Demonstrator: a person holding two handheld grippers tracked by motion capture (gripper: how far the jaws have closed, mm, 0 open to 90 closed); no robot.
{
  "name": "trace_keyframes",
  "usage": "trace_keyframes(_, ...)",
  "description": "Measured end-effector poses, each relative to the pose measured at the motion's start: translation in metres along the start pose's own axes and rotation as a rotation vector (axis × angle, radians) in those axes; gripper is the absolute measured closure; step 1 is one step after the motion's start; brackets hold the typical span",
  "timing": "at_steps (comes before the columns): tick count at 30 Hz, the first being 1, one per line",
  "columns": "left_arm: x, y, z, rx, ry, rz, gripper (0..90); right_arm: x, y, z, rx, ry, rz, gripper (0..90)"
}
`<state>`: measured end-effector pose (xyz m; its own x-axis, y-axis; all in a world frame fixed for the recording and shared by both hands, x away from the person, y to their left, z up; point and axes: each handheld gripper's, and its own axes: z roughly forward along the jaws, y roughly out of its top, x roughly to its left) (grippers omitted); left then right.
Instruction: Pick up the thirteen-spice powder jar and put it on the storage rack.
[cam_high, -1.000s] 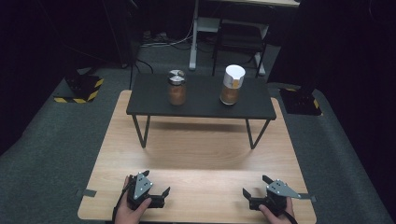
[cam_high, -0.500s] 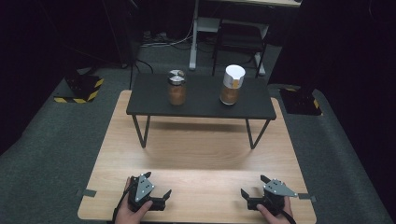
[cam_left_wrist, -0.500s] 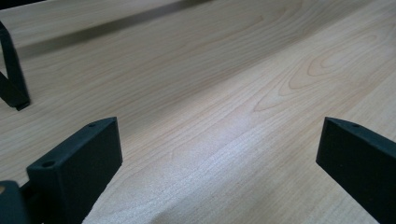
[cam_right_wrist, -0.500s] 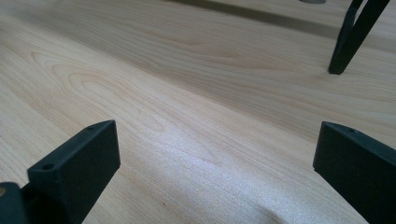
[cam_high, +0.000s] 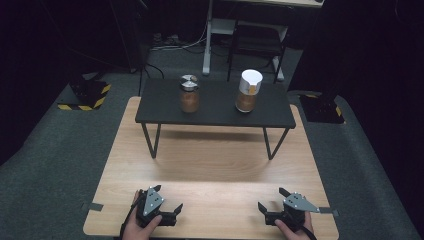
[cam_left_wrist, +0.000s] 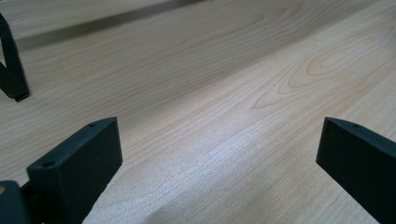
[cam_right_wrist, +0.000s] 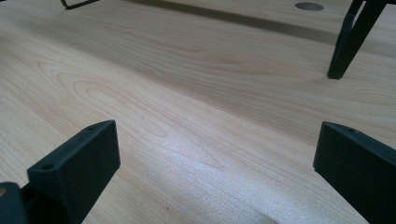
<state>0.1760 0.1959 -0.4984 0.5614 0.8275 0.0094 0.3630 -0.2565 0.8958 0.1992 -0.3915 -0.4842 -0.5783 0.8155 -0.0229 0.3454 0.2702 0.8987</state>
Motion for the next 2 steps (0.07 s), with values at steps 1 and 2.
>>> trace_keyframes(1,0.0000,0.0000,0.0000,0.000,0.000,0.000,0.6,0.0000,0.0000,0.0000,0.000,0.000,0.000,0.2)
trace_keyframes(2,-0.0003,-0.0003,-0.0001,-0.002,0.003,-0.003,0.6,-0.0003,-0.0003,-0.0001,-0.001,0.000,0.003,0.1)
